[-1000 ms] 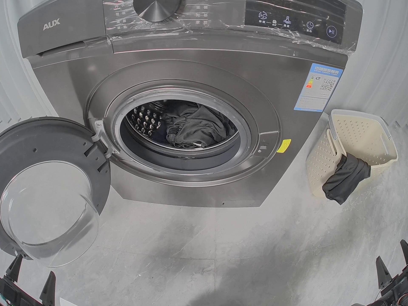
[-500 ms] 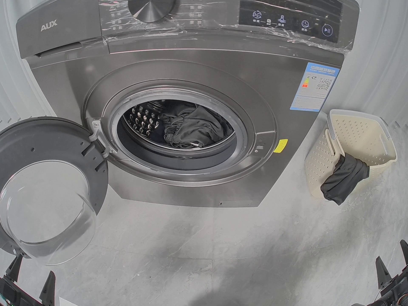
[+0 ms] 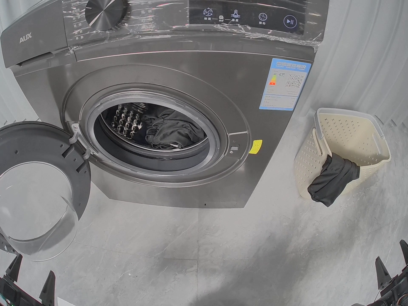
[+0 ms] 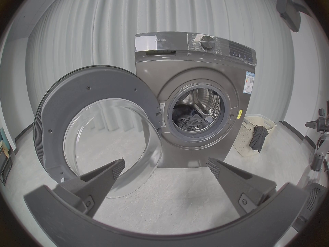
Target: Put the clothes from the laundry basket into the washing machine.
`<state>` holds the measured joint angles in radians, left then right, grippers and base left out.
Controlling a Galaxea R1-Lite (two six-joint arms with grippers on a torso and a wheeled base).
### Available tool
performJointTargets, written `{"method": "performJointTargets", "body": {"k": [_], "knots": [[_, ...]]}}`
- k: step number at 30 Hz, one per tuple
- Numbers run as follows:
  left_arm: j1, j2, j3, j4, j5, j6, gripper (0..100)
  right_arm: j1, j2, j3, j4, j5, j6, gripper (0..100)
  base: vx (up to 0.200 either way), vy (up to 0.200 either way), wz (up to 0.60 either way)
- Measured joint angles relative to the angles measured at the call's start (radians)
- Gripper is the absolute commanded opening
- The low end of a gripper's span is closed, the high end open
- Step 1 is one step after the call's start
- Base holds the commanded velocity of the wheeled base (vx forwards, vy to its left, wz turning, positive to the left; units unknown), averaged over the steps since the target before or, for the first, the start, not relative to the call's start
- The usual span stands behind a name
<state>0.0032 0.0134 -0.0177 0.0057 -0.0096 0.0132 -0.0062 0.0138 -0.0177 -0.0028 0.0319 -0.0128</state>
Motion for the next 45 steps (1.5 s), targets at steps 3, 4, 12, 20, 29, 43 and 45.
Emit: {"method": "performJointTargets", "body": {"k": [3,4,12,20,29,43,45], "knots": [[-0.001,0.0,0.0,0.0,0.0,0.0,100,0.0,0.0,0.0,0.0,0.0,0.0,100,0.0,-0.2,0.0],[0.0,0.0,0.0,0.0,-0.001,0.0,100,0.0,0.0,0.0,0.0,0.0,0.0,100,0.0,-0.2,0.0],[0.0,0.001,0.0,0.0,-0.001,0.0,100,0.0,0.001,0.0,0.0,0.0,0.0,100,0.0,-0.2,0.0],[0.0,0.001,0.0,0.0,-0.001,0.0,100,0.0,0.001,0.0,0.0,0.0,0.0,100,0.0,-0.175,0.0],[-0.001,0.001,0.0,0.002,0.0,-0.001,100,0.0,0.001,0.0,0.0,0.0,0.0,100,0.0,0.0,0.0],[-0.001,0.002,0.0,0.0,-0.001,0.0,100,-0.001,0.001,0.0,0.0,0.002,0.0,100,0.0,-0.129,0.0],[-0.001,0.002,0.0,0.0,-0.001,-0.001,100,0.0,0.001,0.0,0.0,0.001,0.0,100,0.0,0.0,-0.6]]}}
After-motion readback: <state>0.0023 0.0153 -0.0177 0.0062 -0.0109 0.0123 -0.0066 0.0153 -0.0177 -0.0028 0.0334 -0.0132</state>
